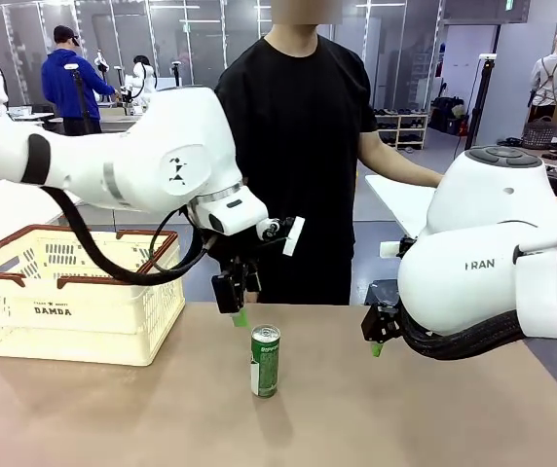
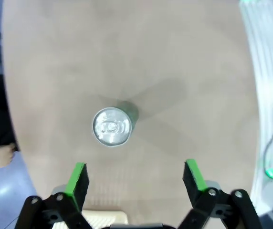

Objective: Place the drinks into the Shopping basket.
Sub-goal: Pick up one drink and place it into the Shopping basket.

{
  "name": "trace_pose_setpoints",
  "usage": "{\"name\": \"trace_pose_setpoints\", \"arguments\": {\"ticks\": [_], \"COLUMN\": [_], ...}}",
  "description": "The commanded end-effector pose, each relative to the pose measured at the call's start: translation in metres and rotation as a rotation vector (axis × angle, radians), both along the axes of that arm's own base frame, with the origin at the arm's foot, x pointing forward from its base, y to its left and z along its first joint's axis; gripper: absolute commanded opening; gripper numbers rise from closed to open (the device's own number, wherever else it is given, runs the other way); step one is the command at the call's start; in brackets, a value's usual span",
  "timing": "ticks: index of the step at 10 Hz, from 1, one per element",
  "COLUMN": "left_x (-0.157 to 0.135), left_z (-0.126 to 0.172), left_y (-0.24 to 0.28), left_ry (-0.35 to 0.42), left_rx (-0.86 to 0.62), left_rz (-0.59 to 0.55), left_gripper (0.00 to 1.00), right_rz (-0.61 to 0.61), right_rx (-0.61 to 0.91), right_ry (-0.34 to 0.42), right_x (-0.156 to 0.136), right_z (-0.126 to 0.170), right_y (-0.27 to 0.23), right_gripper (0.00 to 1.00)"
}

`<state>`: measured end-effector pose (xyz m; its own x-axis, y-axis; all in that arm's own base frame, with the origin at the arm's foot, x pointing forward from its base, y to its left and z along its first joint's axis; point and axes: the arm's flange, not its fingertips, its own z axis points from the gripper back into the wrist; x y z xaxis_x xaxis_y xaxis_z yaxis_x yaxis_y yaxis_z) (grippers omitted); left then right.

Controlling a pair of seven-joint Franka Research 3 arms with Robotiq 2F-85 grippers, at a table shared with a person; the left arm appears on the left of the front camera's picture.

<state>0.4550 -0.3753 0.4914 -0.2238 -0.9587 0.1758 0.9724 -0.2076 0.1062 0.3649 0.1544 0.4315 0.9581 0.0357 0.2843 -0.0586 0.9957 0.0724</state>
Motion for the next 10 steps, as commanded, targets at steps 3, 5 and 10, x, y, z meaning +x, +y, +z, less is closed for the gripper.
{"name": "trace_pose_setpoints", "arguments": {"ticks": [3, 5, 10], "left_x": [0.016, 0.016, 0.023], "left_z": [-0.008, -0.013, -0.036], "left_y": [-0.03, -0.037, -0.041], "left_ry": [-0.012, -0.001, -0.019], "left_rx": [0.079, 0.079, 0.123], "left_rz": [0.013, 0.015, 0.041], "left_gripper": [1.0, 1.0, 1.0], "right_rz": [0.008, 0.008, 0.008], "right_rx": [0.003, 0.003, 0.003], "right_ry": [0.001, 0.001, 0.001], "right_x": [0.0, 0.0, 0.0], "right_z": [0.0, 0.0, 0.0], "right_y": [0.0, 0.0, 0.0], "right_gripper": [1.0, 1.0, 1.0]}}
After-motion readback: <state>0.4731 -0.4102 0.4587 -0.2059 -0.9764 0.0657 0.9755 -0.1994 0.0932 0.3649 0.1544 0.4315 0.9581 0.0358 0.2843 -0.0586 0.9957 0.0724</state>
